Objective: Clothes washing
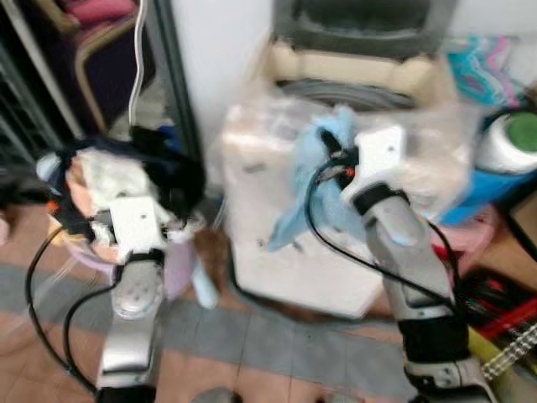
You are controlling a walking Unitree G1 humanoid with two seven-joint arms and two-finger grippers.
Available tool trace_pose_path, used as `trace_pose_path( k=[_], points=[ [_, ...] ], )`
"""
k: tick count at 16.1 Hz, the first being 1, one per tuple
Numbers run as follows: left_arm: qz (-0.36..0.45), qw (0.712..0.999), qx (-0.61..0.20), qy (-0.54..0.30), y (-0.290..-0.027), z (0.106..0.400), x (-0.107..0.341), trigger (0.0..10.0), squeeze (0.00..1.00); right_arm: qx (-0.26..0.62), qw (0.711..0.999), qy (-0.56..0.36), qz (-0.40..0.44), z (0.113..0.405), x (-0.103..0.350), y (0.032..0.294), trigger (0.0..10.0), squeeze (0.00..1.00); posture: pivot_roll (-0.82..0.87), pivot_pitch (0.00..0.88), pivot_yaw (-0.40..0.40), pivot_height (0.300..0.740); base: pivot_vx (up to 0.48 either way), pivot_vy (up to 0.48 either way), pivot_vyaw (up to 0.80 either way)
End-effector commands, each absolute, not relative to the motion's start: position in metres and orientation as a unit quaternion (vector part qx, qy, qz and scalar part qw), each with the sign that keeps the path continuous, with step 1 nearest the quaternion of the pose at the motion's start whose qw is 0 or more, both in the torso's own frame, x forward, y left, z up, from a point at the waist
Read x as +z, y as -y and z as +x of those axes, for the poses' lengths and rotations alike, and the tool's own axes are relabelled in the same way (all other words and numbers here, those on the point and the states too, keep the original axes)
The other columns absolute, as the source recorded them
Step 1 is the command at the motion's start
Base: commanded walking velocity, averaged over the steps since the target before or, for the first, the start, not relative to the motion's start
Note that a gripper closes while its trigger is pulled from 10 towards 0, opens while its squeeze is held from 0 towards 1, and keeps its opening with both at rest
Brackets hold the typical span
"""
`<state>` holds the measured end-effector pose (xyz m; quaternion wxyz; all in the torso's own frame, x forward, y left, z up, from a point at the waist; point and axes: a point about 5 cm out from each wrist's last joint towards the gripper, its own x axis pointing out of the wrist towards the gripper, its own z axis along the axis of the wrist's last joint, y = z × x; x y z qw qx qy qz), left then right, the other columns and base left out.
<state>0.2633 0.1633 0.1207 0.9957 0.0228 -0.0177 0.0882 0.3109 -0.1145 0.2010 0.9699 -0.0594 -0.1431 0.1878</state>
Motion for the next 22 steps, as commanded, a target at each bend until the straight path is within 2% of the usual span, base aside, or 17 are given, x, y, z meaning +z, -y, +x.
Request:
trace_pose_path(
  k=[1, 6, 8, 9, 11, 14, 18, 19, 22],
  points=[
    [0.026, 0.996, 0.081, 0.027, -0.158, 0.264, 0.125, 10.0, 0.0, 0.182, 0.965, 0.176, -0.067, 0.311, 0.217, 0.118, 10.0, 0.0, -0.04, 0.026, 0.046, 0.74, 0.48, 0.0, 0.58],
    [0.026, 0.996, 0.076, 0.028, -0.157, 0.263, 0.125, 10.0, 0.0, 0.168, 0.966, 0.186, -0.063, 0.32, 0.228, 0.121, 10.0, 0.0, -0.04, 0.029, 0.045, 0.74, 0.48, 0.0, 0.21],
    [0.025, 0.997, 0.074, 0.02, -0.156, 0.264, 0.123, 10.0, 0.0, 0.149, 0.967, 0.198, -0.06, 0.335, 0.244, 0.128, 10.0, 0.0, -0.04, 0.031, 0.047, 0.74, 0.48, 0.0, 0.0],
    [0.021, 0.997, 0.07, 0.014, -0.154, 0.266, 0.122, 10.0, 0.0, 0.124, 0.963, 0.229, -0.068, 0.358, 0.273, 0.133, 10.0, 0.0, -0.04, 0.03, 0.047, 0.74, 0.0, 0.0, 0.0],
    [0.012, 0.998, 0.065, 0.019, -0.15, 0.267, 0.124, 10.0, 0.0, 0.045, 0.961, 0.264, -0.074, 0.382, 0.319, 0.146, 10.0, 0.0, -0.03, 0.025, 0.04, 0.74, 0.0, 0.0, 0.0],
    [0.007, 0.997, 0.078, 0.018, -0.152, 0.263, 0.124, 10.0, 0.0, -0.078, 0.953, 0.274, -0.106, 0.391, 0.349, 0.173, 10.0, 0.0, -0.01, 0.024, 0.014, 0.74, 0.0, 0.0, 0.0],
    [0.005, 0.996, 0.091, 0.007, -0.155, 0.26, 0.121, 10.0, 0.0, -0.129, 0.957, 0.221, -0.134, 0.393, 0.308, 0.194, 10.0, 0.0, -0.01, 0.033, 0.011, 0.74, 0.0, 0.0, 0.0],
    [0.012, 0.996, 0.084, 0.002, -0.153, 0.261, 0.12, 10.0, 0.0, -0.133, 0.962, 0.19, -0.148, 0.385, 0.28, 0.208, 10.0, 0.0, -0.02, 0.036, 0.022, 0.74, 0.0, 0.0, 0.0],
    [0.011, 0.997, 0.08, 0.0, -0.152, 0.264, 0.119, 10.0, 0.0, -0.133, 0.968, 0.143, -0.159, 0.37, 0.249, 0.224, 10.0, 0.0, -0.04, 0.037, 0.032, 0.74, 0.0, 0.0, 0.0]
  ],
)
